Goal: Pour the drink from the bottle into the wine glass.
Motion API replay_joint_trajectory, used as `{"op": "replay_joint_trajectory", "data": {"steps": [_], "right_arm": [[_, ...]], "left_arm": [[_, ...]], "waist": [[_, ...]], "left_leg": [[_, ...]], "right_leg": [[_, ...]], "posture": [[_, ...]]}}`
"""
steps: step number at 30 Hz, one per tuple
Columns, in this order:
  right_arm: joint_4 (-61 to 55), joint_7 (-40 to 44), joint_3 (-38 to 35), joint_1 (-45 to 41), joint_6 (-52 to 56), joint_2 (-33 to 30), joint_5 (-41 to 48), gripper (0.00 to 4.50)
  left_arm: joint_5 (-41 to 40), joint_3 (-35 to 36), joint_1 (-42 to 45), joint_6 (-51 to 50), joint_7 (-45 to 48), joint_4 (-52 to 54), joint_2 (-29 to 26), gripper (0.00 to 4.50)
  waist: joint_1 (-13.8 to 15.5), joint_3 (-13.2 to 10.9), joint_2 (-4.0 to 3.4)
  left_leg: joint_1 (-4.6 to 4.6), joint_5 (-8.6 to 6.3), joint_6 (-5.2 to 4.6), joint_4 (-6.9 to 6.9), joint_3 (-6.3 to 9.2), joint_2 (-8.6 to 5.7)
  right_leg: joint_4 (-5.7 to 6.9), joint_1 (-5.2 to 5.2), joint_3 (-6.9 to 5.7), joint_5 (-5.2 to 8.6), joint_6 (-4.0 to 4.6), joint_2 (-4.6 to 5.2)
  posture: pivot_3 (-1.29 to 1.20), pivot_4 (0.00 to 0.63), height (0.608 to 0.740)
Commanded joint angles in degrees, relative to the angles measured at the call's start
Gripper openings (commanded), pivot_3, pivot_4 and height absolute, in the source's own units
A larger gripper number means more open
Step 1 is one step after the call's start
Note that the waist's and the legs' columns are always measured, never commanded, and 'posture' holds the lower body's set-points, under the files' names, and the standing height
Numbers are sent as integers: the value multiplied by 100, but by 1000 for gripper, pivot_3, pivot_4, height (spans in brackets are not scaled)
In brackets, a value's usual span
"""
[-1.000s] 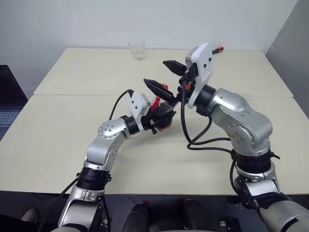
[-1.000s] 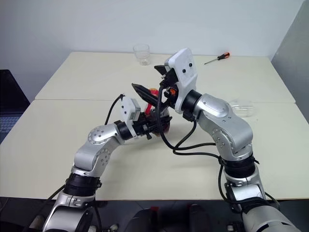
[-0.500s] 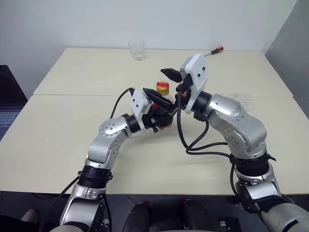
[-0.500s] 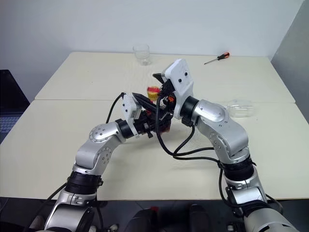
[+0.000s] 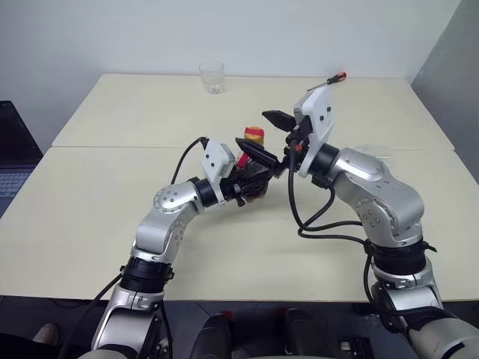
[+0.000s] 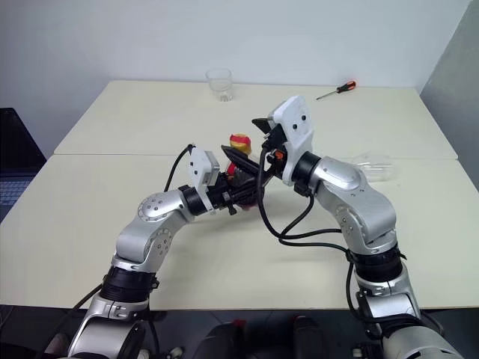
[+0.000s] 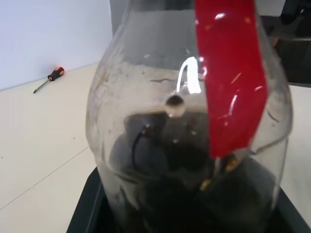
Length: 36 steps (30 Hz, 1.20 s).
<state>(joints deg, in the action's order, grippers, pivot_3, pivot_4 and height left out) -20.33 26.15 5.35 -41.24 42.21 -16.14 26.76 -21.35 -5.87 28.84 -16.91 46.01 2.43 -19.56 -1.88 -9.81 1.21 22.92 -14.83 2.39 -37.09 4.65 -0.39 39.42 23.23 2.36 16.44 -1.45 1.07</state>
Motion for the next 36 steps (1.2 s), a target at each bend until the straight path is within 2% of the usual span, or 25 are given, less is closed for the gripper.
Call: {"op": "replay_joint_trajectory", "data": {"steps": [1,36], "right_arm": [[-291,-29,-284,-155,-22,-74,115,4449],[-935,236,-797,753,285,-1178,553,4449]], "left_arm": [[-55,72,71,136,86,232,-9,2019],[-12,178,158,201,235,58,-128,2019]], "waist": [[0,0,0],[7,0,1]], "left_leg": [[0,0,0,0,1,0],[0,0,0,0,-1,-1]], "right_leg": [[0,0,-1,0,0,0],[-1,-2,0,0,0,-1]], "posture": [[0,150,740],[0,150,740]]}}
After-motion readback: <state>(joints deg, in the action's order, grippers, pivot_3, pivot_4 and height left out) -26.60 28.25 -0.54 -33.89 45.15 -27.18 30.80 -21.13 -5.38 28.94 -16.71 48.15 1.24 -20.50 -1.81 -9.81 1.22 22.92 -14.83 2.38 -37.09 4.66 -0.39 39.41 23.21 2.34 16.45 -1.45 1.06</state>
